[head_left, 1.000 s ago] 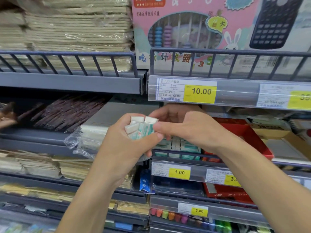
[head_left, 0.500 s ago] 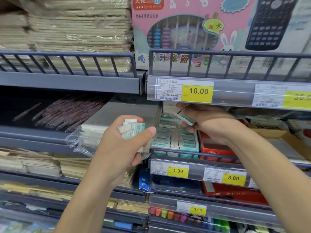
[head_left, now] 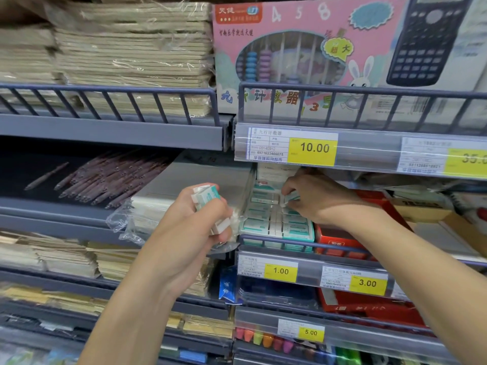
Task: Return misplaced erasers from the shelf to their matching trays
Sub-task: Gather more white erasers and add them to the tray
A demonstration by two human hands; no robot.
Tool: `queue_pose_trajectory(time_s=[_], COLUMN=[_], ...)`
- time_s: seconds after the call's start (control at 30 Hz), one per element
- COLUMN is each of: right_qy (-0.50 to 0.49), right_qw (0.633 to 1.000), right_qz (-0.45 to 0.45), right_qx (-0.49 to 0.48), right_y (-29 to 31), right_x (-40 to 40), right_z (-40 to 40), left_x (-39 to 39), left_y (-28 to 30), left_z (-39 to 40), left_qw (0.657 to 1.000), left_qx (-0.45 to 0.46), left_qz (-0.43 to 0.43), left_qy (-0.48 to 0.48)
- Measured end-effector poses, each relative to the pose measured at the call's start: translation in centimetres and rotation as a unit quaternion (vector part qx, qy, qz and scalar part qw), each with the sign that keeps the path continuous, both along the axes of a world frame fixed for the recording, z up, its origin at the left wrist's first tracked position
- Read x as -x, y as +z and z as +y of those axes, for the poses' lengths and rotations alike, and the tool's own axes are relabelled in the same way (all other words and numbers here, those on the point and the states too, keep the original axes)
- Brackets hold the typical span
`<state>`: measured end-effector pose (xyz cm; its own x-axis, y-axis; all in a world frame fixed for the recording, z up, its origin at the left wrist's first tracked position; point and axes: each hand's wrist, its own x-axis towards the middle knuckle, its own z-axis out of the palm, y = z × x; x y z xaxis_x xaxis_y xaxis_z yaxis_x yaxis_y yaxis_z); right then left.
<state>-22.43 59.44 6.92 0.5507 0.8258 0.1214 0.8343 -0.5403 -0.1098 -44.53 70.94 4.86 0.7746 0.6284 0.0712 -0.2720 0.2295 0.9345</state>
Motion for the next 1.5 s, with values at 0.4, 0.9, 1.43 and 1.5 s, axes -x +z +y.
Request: queue_pose_trajectory(time_s=[0.4, 0.9, 1.43, 1.5], right_qy=[0.031, 0.097, 0.137, -0.002], right_qw=[0.998, 0.940, 0.882, 0.944], right_qz=[0.027, 0.266, 0.350, 0.252], right_qx=[-0.055, -0.189, -0.284, -0.213], right_y=[-0.4, 0.9, 1.5, 1.8], right_x=[-1.2, 2.2, 8.2, 6.6], right_z=[0.4, -0.9, -1.9, -2.2], left_x=[0.3, 0.1, -0.2, -0.1], left_y=[0.4, 0.3, 0.2, 0.2], left_z=[-0.6, -0.5, -0.8, -0.5], left_qw=[0.998, 0.991, 0.995, 0.996], left_qx=[-0.067, -0.130, -0.097, -0.084], left_qz=[0.015, 0.022, -0.015, -0.008], left_qy=[-0.014, -0.027, 0.018, 0.041])
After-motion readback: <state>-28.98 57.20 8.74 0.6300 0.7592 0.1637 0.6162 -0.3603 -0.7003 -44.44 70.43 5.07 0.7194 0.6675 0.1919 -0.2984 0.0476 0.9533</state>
